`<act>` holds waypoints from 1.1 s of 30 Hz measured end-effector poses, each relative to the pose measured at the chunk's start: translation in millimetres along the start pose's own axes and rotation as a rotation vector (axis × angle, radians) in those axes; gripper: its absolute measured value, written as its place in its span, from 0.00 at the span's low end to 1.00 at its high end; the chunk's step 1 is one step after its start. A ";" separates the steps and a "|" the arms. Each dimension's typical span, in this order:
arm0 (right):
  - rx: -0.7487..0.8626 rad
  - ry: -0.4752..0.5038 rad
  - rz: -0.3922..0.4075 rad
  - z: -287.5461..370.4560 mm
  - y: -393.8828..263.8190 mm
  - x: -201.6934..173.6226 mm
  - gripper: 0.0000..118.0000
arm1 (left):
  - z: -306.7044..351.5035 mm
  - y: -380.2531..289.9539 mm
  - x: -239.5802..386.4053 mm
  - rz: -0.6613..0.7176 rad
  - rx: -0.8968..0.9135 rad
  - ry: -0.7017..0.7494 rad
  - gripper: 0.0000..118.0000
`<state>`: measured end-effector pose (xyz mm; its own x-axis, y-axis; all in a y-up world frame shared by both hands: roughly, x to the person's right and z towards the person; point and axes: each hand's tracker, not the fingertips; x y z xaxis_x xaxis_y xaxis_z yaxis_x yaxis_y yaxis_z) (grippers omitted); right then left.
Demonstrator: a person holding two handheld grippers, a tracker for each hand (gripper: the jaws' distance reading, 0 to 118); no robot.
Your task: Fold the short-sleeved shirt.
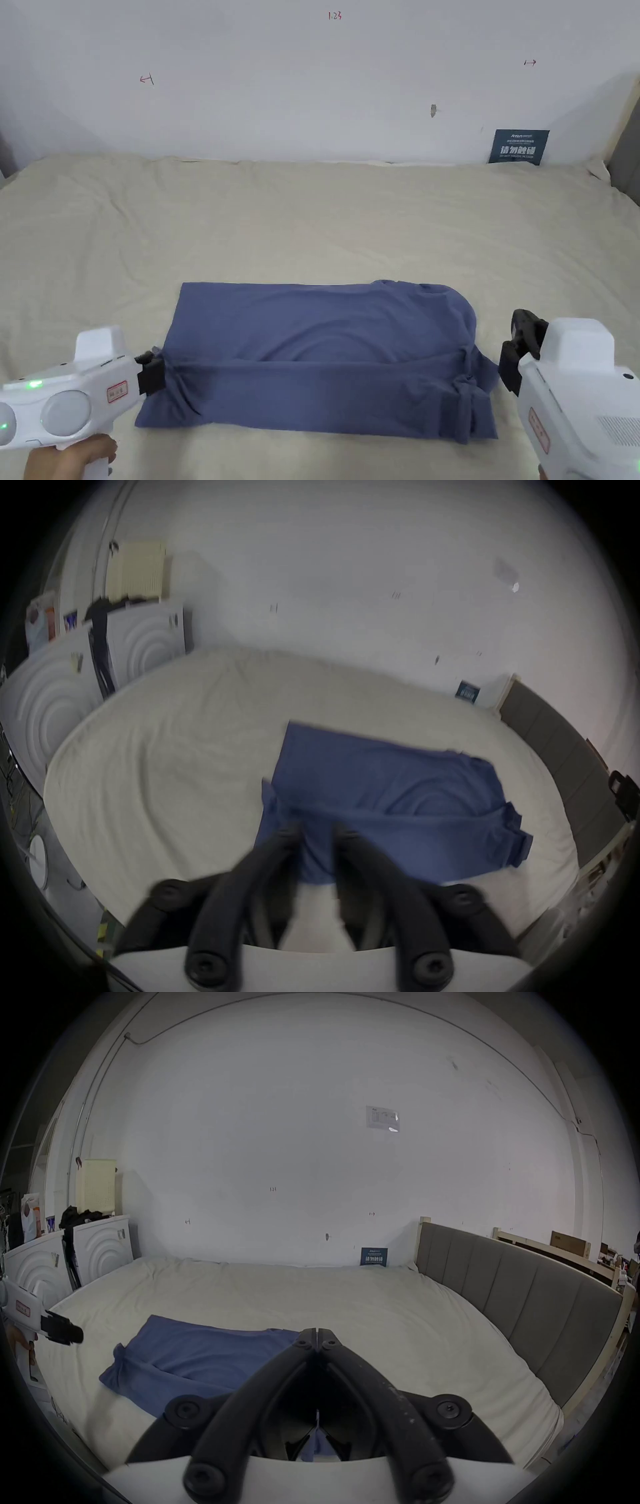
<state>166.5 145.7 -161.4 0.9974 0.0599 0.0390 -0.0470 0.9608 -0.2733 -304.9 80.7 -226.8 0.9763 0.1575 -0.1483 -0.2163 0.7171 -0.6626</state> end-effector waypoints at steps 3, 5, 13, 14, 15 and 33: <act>-0.032 -0.007 -0.008 -9.6 -4.6 3.3 0.01 | -40.9 -3.3 -12.4 0.011 -0.143 0.046 0.87; -0.053 -0.014 -0.018 -16.6 -9.0 4.2 0.01 | -61.8 -10.6 -16.5 -0.006 -0.176 0.108 0.96; -0.135 -0.038 -0.030 -41.1 -23.9 10.8 0.01 | -123.7 -28.3 -40.4 0.053 -0.291 0.151 0.70; -0.145 -0.041 -0.031 -43.9 -25.8 12.2 0.01 | -122.4 -30.6 -39.5 0.057 -0.296 0.151 0.64; -0.154 -0.043 -0.036 -46.4 -27.7 13.7 0.01 | -124.4 -33.6 -38.1 0.052 -0.303 0.155 0.63; -0.675 -0.011 -0.080 -156.4 -145.3 19.7 0.83 | -87.3 -16.4 -17.0 -0.090 -0.157 0.082 0.07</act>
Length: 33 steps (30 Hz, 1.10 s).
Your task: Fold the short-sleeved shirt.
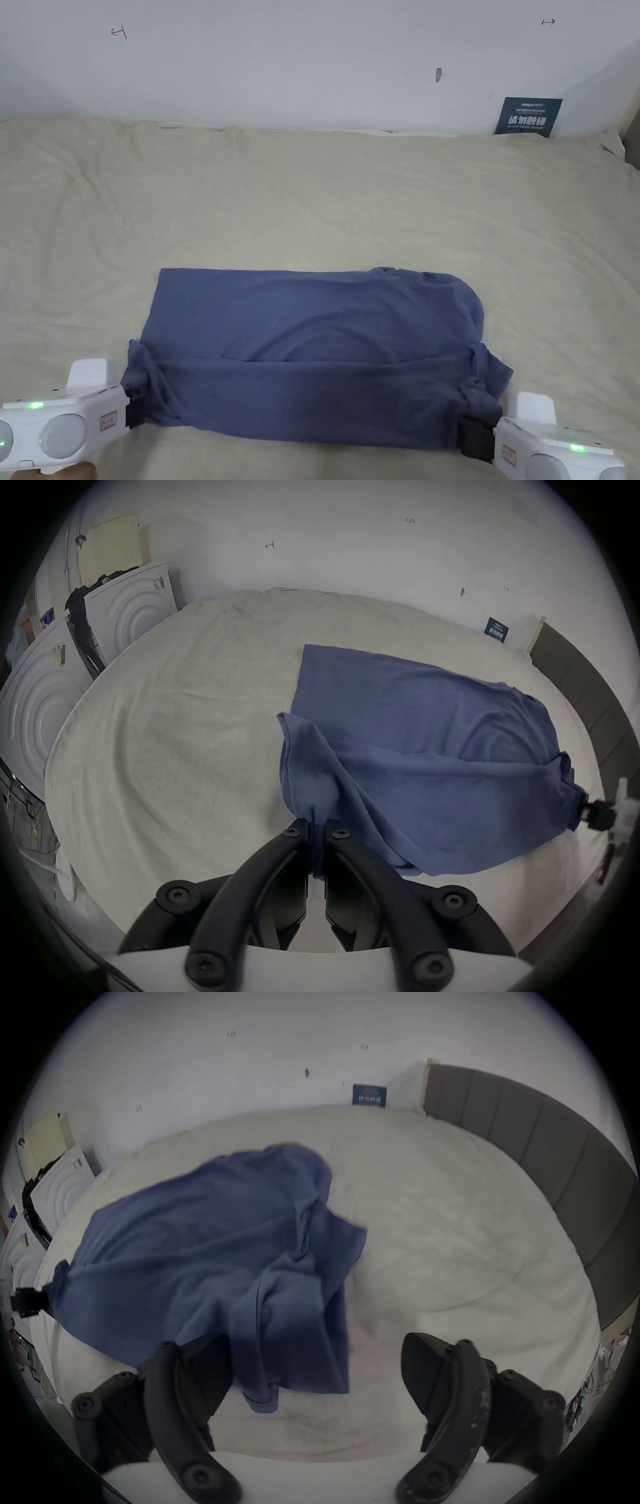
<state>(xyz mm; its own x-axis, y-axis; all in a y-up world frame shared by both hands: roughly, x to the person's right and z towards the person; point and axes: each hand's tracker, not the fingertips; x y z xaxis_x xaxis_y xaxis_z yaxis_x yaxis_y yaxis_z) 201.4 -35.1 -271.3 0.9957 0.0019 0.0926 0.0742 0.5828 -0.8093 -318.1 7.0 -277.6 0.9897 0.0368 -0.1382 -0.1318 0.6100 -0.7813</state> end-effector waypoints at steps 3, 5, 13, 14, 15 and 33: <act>-0.028 0.018 0.014 -9.5 -3.6 -9.3 0.56 | 5.6 1.2 -2.6 0.040 -0.008 -0.011 0.07; -0.025 0.056 -0.013 -7.4 -5.8 -9.0 0.31 | 0.8 0.4 -8.1 0.054 -0.014 -0.007 0.07; 0.075 0.115 -0.044 42.4 -13.8 4.2 0.12 | 6.7 -7.0 -29.8 0.139 -0.012 -0.013 0.07; 0.082 0.123 -0.055 50.7 -17.1 7.6 0.12 | 12.1 -9.4 -31.6 0.145 -0.010 -0.014 0.07; 0.082 0.133 -0.073 59.2 -22.3 11.6 0.12 | 16.9 -12.5 -34.2 0.147 -0.007 -0.010 0.07; -0.099 0.153 -0.191 62.7 -106.2 35.0 0.13 | 35.0 -96.0 -45.1 0.105 -0.168 0.059 0.08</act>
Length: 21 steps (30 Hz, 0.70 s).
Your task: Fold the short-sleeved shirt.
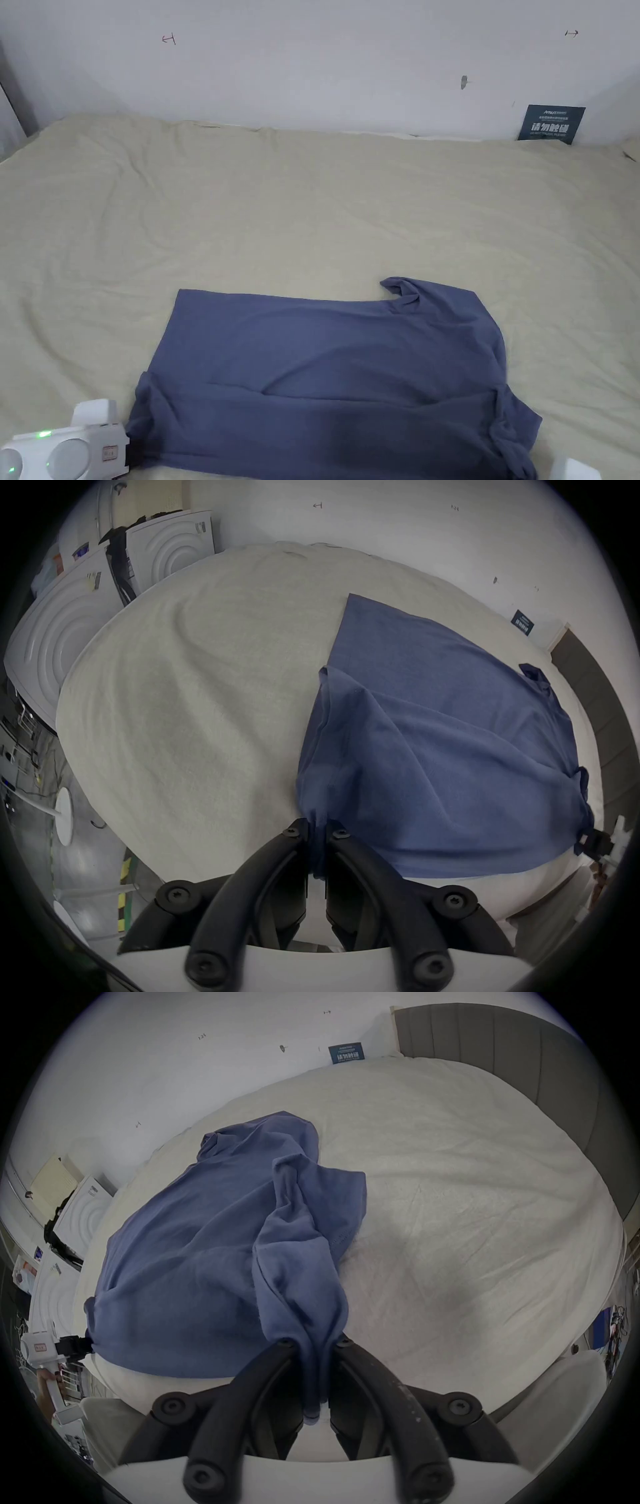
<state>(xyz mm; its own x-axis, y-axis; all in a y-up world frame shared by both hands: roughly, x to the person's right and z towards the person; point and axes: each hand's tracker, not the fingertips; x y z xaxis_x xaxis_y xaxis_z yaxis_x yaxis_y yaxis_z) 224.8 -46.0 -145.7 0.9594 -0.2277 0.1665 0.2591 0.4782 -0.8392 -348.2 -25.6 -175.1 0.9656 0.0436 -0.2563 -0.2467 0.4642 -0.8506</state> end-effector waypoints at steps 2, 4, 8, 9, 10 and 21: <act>0.020 -0.013 0.030 9.0 2.4 -5.7 0.16 | 3.5 1.1 2.7 -0.036 0.006 0.015 0.22; 0.054 -0.054 0.062 21.1 10.5 -12.6 0.39 | 9.6 4.6 4.5 -0.037 0.001 0.059 0.67; 0.219 -0.053 0.124 64.7 39.5 -33.9 0.83 | 57.6 18.4 7.9 0.073 0.178 -0.047 0.93; 0.267 -0.052 0.147 76.3 47.5 -40.7 0.85 | 70.7 24.3 11.5 0.089 0.219 -0.070 0.93; 0.323 -0.043 0.175 92.2 54.1 -48.6 0.84 | 85.7 32.6 16.3 0.100 0.267 -0.095 0.94; 0.806 -0.006 0.326 197.0 93.1 -123.1 0.83 | 200.1 72.1 86.7 -0.001 0.822 -0.189 0.89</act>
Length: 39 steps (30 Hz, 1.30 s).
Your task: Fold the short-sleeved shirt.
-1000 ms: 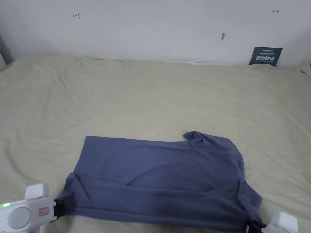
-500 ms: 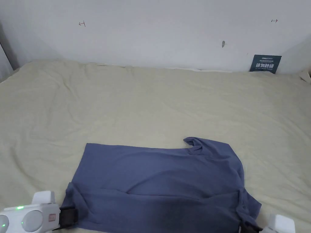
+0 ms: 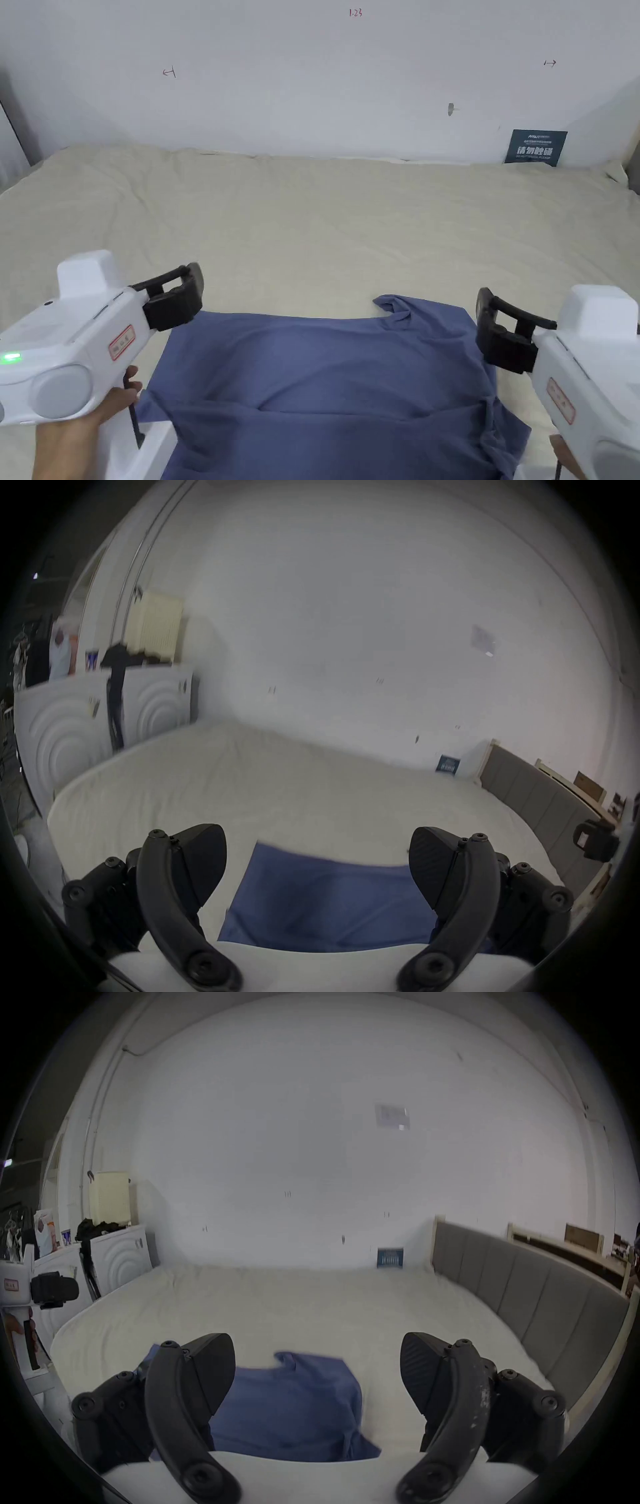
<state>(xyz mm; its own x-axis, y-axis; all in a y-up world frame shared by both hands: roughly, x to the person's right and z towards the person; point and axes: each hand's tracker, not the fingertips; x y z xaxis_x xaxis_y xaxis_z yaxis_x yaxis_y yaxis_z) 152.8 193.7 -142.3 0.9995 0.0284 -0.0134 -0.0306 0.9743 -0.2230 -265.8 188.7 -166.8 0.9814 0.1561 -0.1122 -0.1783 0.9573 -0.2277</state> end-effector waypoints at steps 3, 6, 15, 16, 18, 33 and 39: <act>0.034 -0.012 0.017 2.7 2.8 -6.9 0.77 | 5.2 -0.6 16.9 -0.053 0.077 -0.008 0.82; 0.050 -0.012 0.017 4.0 0.3 -9.5 0.41 | 8.2 -5.4 26.2 -0.073 0.092 -0.006 0.45; 0.071 -0.027 0.043 -2.8 -9.2 -12.4 0.01 | -7.3 -16.2 37.0 -0.169 0.036 -0.041 0.00; 0.067 -0.025 0.039 -4.8 -9.7 -12.1 0.01 | -11.4 -14.9 35.7 -0.163 0.023 -0.047 0.00; 0.055 -0.022 0.034 -10.9 -9.9 -11.5 0.01 | -25.6 -15.0 32.3 -0.151 -0.034 -0.064 0.00; -0.067 -0.051 0.020 -84.8 -30.4 -5.4 0.01 | -215.6 -30.2 -31.6 -0.044 -0.497 -0.005 0.00; -0.138 -0.075 0.010 -122.4 -44.6 -1.1 0.01 | -292.9 -57.6 -66.5 -0.022 -0.670 0.070 0.55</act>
<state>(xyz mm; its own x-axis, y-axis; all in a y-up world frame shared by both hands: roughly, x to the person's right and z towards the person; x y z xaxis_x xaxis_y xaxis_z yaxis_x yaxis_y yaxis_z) 152.3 122.8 -251.7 0.9967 0.0599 0.0548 -0.0366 0.9339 -0.3556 -341.8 51.9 -429.5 0.9823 0.1005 -0.1581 -0.1867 0.5985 -0.7791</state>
